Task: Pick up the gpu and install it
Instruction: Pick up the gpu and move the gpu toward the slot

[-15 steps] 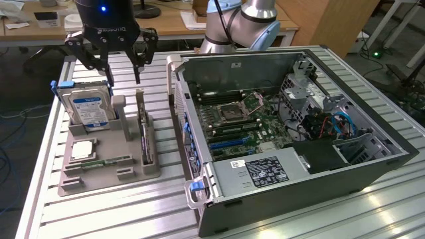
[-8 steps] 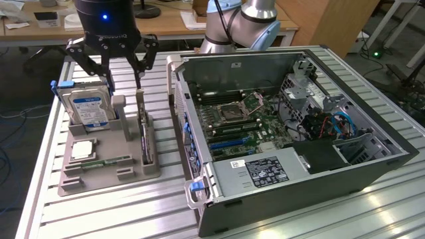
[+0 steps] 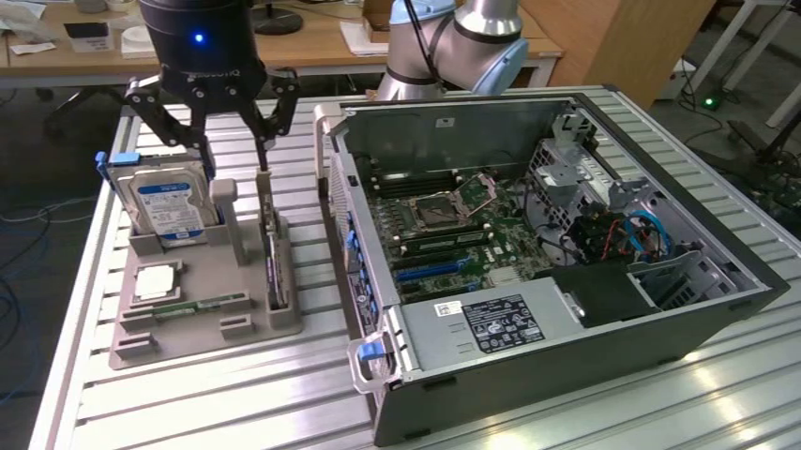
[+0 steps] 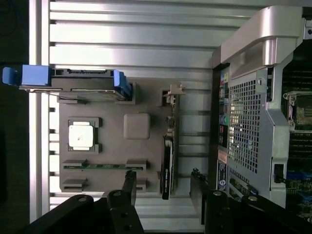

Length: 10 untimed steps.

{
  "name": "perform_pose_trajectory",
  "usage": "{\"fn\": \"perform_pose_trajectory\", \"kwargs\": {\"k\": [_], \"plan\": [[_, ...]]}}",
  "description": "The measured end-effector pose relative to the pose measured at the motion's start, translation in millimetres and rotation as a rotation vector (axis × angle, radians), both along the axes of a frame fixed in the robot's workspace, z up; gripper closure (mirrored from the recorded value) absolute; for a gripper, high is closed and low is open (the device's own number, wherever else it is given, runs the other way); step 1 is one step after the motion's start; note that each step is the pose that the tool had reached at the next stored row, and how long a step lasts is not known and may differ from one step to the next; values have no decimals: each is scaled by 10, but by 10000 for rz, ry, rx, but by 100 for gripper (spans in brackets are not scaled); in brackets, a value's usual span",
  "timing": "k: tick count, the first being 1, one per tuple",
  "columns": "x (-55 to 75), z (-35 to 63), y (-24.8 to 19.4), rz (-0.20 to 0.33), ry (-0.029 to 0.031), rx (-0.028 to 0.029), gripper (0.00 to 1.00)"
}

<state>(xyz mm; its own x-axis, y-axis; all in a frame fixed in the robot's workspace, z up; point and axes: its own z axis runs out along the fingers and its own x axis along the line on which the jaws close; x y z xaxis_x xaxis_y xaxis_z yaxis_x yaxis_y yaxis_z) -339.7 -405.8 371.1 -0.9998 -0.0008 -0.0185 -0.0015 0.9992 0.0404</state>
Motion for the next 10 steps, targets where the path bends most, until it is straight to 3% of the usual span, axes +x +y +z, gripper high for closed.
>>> {"fn": "perform_pose_trajectory", "kwargs": {"k": [1,2,10], "plan": [[0,-6,0,0,-1,-1,46],[-1,-12,-1,0,-2,-1,40],[1,-112,-24,8,-1,-6,40]]}}
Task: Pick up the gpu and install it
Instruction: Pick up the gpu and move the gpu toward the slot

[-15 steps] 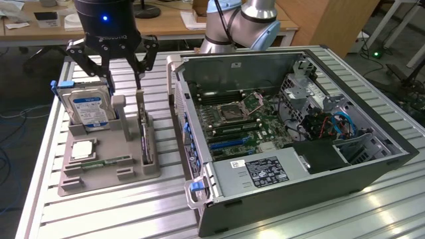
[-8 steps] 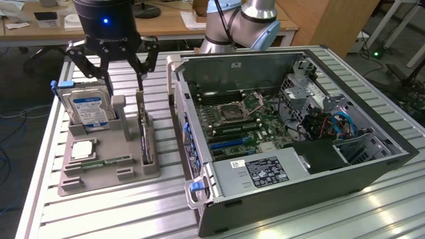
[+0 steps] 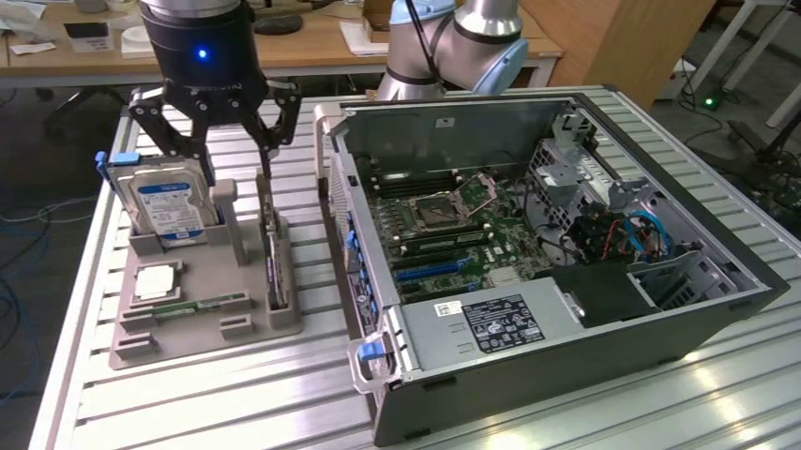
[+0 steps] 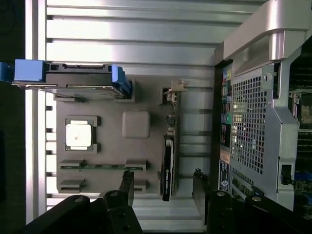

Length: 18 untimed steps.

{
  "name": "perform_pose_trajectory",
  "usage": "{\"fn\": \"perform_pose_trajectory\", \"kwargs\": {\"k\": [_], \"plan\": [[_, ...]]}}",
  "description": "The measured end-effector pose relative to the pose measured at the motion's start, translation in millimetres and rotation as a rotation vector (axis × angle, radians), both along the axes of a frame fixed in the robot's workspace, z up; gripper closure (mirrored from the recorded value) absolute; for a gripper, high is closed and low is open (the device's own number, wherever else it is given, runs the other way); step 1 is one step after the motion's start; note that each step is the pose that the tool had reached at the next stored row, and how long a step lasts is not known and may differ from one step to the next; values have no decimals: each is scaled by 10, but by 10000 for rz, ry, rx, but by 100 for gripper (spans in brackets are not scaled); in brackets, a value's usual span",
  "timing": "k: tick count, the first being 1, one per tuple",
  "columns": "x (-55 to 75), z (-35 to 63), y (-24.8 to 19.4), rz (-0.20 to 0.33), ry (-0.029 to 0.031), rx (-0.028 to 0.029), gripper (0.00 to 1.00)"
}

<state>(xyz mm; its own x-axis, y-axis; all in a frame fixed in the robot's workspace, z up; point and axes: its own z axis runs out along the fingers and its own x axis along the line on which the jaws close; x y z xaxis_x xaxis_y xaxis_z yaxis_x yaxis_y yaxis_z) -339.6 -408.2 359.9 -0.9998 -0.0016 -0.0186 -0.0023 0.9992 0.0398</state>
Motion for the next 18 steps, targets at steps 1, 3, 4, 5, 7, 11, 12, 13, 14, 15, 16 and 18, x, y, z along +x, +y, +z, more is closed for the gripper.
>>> {"fn": "perform_pose_trajectory", "kwargs": {"k": [1,3,4,5,7,11,12,13,14,15,16,18], "plan": [[0,-14,-1,0,-1,1,40],[0,-43,-3,-1,0,1,40],[0,-57,-4,-2,0,0,40],[0,-71,-4,-1,0,0,40],[0,-96,-6,-2,0,0,40],[0,-145,-7,-1,0,-5,40],[1,-161,-7,-1,-1,-8,40],[1,-176,-7,0,0,-10,40],[1,-193,-7,0,0,-12,40],[1,-210,-7,0,-1,-14,40],[1,-225,-7,0,0,-17,40],[0,-258,-7,-1,0,-23,40]]}}
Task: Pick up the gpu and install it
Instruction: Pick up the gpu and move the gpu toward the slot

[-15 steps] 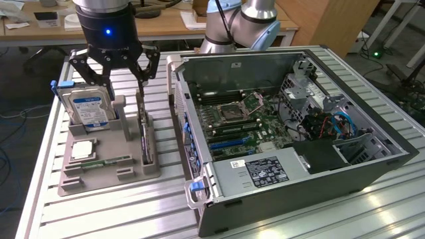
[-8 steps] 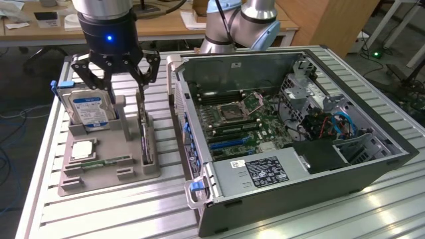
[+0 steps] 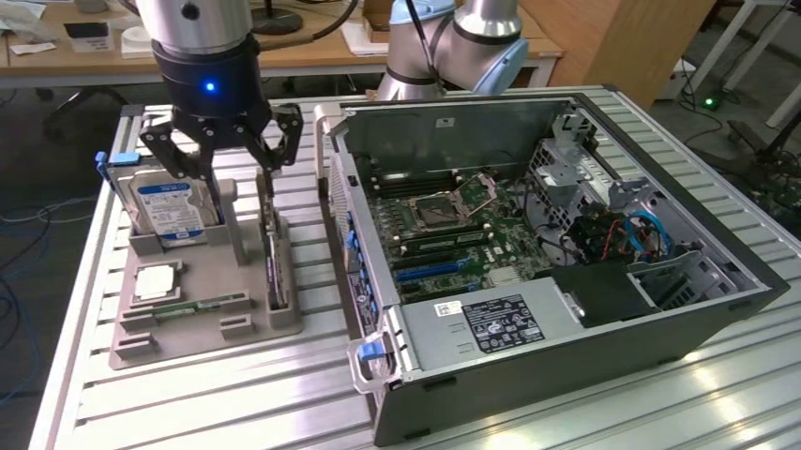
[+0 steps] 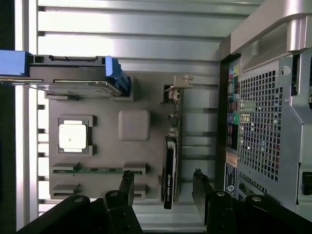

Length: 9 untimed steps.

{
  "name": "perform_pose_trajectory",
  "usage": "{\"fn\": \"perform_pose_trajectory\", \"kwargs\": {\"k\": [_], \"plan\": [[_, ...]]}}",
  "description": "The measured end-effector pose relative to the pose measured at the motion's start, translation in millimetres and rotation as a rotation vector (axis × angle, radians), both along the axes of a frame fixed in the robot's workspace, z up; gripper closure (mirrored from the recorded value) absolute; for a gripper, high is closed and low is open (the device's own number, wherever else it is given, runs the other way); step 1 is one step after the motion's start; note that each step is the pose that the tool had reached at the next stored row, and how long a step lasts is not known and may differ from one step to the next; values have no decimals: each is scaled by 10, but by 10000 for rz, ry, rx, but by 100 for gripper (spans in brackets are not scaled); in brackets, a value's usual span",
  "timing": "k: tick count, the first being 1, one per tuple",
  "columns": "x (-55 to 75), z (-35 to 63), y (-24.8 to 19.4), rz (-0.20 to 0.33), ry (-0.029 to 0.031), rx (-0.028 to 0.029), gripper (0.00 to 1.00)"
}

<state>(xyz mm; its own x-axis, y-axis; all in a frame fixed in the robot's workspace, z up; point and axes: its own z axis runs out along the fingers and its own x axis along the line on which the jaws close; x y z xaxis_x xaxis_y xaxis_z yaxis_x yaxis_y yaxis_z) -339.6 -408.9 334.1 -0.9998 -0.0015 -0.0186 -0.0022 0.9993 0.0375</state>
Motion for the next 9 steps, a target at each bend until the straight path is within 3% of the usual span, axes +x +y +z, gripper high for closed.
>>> {"fn": "perform_pose_trajectory", "kwargs": {"k": [9], "plan": [[0,-118,-21,0,-1,-26,40]]}}
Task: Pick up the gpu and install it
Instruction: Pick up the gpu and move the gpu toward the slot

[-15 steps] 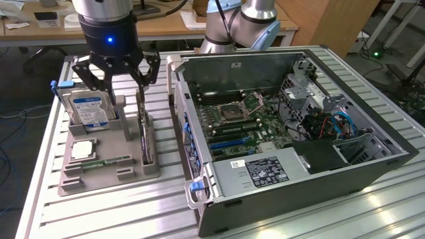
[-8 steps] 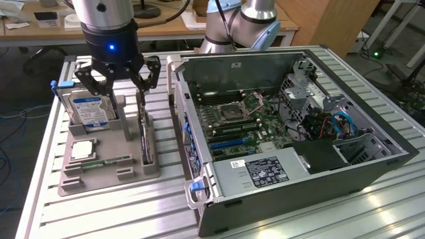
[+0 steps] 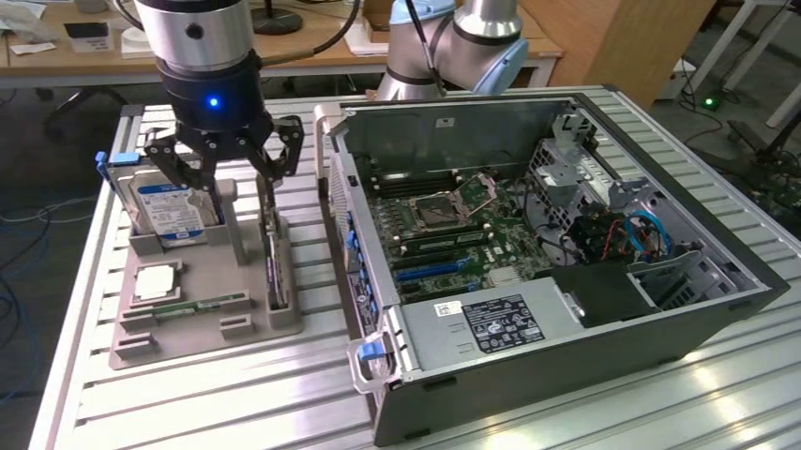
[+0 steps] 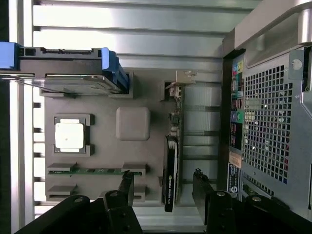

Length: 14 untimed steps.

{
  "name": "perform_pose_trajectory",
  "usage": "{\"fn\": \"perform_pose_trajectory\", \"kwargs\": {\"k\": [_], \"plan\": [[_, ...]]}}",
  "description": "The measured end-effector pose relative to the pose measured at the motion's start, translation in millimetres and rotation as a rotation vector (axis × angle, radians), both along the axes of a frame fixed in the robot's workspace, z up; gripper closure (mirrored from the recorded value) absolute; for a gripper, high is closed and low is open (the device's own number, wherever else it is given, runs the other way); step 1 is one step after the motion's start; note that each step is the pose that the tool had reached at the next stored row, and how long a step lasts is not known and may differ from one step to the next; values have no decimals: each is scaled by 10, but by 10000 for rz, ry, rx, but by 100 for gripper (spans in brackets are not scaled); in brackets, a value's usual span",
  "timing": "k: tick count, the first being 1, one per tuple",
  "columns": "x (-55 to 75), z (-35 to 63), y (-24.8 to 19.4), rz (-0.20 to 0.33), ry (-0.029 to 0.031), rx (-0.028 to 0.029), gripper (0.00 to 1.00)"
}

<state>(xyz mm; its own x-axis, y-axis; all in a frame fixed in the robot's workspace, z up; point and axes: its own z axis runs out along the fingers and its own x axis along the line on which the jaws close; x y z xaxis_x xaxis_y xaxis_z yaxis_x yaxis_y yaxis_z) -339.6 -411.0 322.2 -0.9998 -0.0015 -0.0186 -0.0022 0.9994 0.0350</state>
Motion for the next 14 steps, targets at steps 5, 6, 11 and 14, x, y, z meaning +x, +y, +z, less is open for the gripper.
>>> {"fn": "perform_pose_trajectory", "kwargs": {"k": [5,6,11,14], "plan": [[29,-61,-7,1,2,-21,40],[46,-72,-7,0,1,-25,40],[99,-141,-7,-1,-1,-37,40],[99,-195,-19,0,0,-39,40]]}}
